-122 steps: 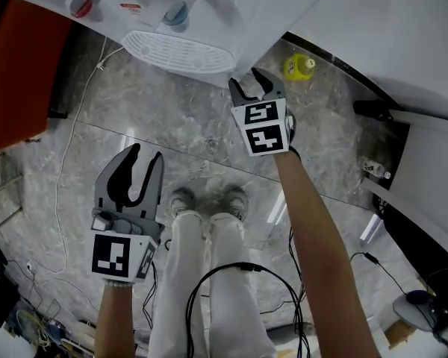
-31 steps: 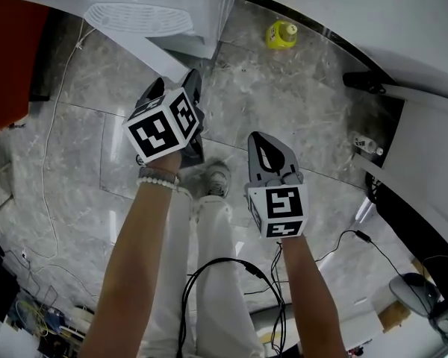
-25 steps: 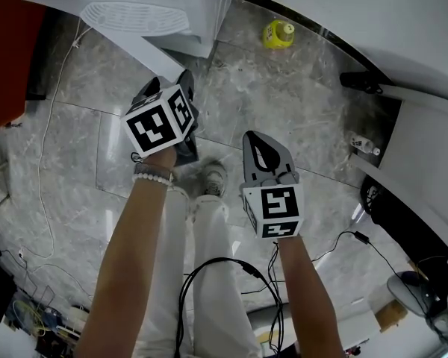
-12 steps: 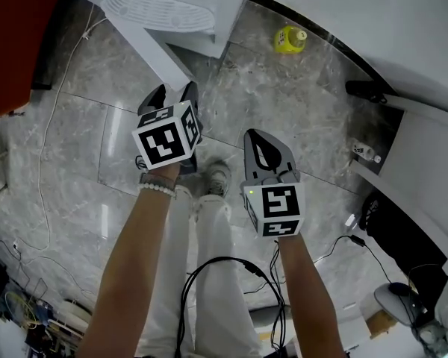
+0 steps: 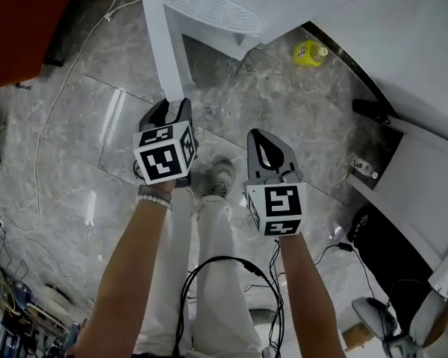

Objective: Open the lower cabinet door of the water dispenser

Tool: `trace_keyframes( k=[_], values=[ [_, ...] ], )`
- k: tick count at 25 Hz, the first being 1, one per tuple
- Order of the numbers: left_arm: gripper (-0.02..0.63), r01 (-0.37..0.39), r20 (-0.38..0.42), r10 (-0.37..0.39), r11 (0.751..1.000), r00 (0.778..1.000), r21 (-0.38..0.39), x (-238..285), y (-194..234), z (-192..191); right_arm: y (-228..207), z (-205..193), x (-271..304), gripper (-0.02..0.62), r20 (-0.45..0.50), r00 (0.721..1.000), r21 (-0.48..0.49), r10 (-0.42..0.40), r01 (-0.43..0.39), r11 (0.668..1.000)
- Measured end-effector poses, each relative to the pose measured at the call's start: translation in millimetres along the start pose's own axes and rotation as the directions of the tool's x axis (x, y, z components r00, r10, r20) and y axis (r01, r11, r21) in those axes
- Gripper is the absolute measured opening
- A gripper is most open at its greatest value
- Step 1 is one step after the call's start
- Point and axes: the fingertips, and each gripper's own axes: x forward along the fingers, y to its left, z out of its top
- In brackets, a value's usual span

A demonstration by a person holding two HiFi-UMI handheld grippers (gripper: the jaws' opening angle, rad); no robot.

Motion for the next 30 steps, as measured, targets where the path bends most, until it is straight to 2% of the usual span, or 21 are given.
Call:
trace_keyframes(
  k=[5,11,17,30],
  values=[
    [0.172,-0.035,0.006,0.035,0.999,0.999,-0.026,-12.6,45.3,-3.2,27.5,6.5,9.4,0.003,-0.017,1.000,-0.031,0.023,-0.023,0.999],
    [0.124,-0.109,0.033,0.111,0.993,0.993,-0.052,-25.8,104.0,2.1,52.5,11.9,17.6,0.003,-0.036,0.998,-0.057,0.043,-0.045,0.997],
    [0.123,-0.150,0.048,0.151,0.988,0.987,-0.017,-28.2,154.6,16.1,66.3,19.2,28.7,0.003,-0.049,0.998,-0.070,0.040,-0.043,0.997],
    [0.120,-0.197,0.085,0.197,0.980,0.977,-0.010,-22.6,219.8,48.7,67.9,35.3,42.2,0.003,-0.051,0.999,-0.060,-0.001,-0.002,0.998]
  ],
)
